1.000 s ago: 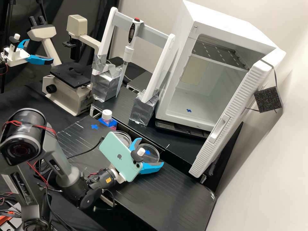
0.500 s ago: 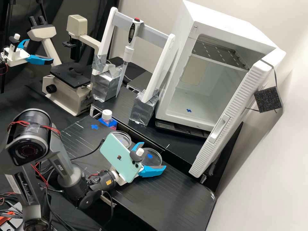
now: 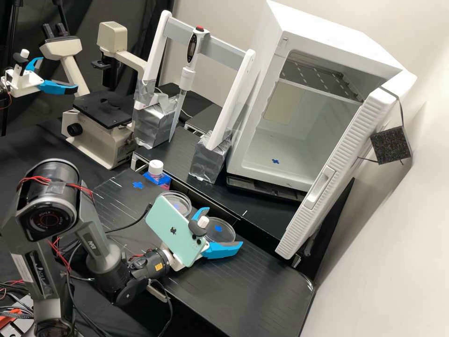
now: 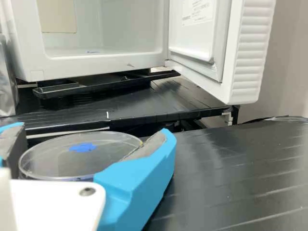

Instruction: Open the lid

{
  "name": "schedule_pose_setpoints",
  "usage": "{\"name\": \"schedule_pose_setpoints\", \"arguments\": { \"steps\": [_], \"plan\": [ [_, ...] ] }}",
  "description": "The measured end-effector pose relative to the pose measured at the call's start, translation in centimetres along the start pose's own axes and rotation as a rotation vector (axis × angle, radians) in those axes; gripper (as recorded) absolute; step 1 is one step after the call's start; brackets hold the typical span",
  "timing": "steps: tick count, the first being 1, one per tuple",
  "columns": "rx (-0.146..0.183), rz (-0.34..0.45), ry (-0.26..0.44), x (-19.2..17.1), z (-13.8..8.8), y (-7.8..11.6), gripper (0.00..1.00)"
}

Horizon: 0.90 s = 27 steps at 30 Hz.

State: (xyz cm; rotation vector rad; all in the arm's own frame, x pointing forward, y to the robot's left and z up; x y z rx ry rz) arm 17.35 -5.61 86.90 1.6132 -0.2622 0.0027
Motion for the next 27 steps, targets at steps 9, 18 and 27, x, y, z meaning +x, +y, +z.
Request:
{"name": "schedule_pose_setpoints", "arguments": {
  "steps": [9, 18, 27],
  "plan": [
    [0.014, 0.008, 0.014, -0.4, -0.3, 0.0, 1.00],
    [0.082, 0.078, 0.076, -1.8, -1.9, 1.5, 1.00],
    [0.107, 0.135, 0.176, -4.0, -4.2, 1.8, 1.00]
  ]
}}
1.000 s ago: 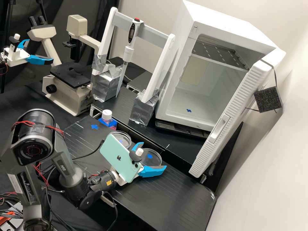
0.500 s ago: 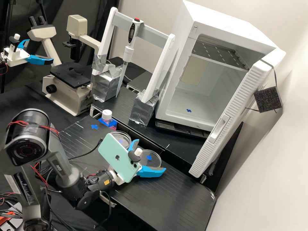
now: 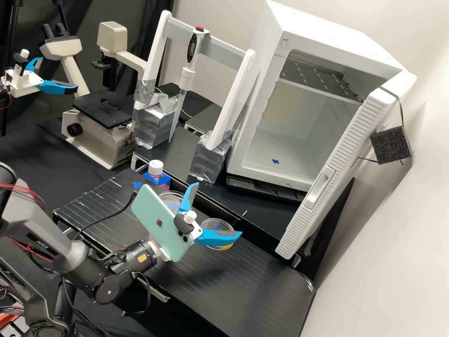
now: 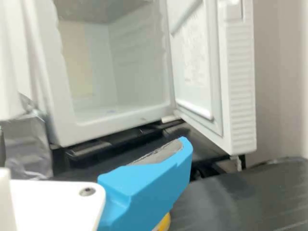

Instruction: Open the lid

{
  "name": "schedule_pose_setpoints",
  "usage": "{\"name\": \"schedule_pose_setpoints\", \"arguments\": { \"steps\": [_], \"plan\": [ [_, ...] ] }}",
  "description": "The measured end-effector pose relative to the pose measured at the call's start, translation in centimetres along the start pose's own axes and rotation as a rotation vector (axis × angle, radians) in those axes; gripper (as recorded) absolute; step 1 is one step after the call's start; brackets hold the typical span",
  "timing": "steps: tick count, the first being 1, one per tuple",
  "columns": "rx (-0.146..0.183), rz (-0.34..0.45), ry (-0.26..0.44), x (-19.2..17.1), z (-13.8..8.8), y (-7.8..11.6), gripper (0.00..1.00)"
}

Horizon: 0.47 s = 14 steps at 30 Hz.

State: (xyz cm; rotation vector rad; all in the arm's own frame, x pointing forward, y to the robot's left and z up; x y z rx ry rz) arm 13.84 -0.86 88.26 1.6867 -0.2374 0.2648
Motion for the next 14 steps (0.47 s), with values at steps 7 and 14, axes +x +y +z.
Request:
{"name": "schedule_pose_setpoints", "arguments": {
  "steps": [7, 14],
  "plan": [
    [-0.054, 0.017, 0.177, -1.2, -3.4, -0.4, 1.00],
    [-0.025, -0.059, 0.288, -1.6, -5.0, -1.5, 1.00]
  ]
}}
